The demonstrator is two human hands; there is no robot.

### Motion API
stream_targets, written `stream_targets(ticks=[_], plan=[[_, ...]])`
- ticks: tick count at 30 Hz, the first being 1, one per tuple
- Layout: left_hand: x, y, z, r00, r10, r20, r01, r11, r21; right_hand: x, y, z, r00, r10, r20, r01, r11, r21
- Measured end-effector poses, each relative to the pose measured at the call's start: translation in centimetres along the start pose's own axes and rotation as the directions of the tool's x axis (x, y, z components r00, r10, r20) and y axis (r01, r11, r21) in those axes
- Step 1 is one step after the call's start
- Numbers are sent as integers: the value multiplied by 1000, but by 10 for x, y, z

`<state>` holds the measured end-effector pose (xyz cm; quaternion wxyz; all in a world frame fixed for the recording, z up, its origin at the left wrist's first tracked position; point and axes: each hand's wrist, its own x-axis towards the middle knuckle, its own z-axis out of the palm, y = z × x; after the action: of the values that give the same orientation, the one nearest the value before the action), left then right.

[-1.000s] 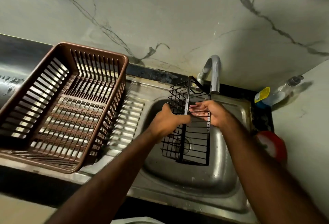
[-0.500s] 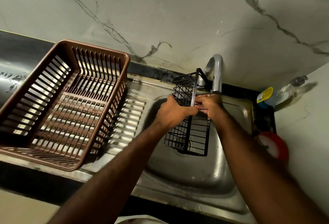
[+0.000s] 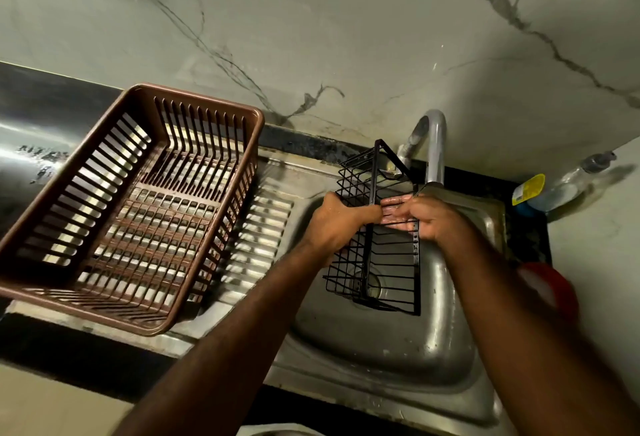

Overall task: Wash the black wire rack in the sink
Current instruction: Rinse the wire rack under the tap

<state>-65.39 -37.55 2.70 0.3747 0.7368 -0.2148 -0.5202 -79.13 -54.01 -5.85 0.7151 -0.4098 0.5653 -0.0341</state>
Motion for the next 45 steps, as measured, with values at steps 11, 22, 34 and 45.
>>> stream_targets(ticks=[11,22,34,45], plan=[[3,1,3,998,11,-62,-10,1000,14,5,12,29,891,-268,-366,204,957,-205],[14,-3,-7,982,57,-179,-74,993,-91,-3,12,4,973,-166,159,157,985,65],[17,-3,1,986,103,-128,-114,990,-84,-2,17,0,955,-296,28,297,955,-25],[19,-2,3,982,101,-161,-132,972,-192,-6,7,15,953,-296,-58,302,941,152]])
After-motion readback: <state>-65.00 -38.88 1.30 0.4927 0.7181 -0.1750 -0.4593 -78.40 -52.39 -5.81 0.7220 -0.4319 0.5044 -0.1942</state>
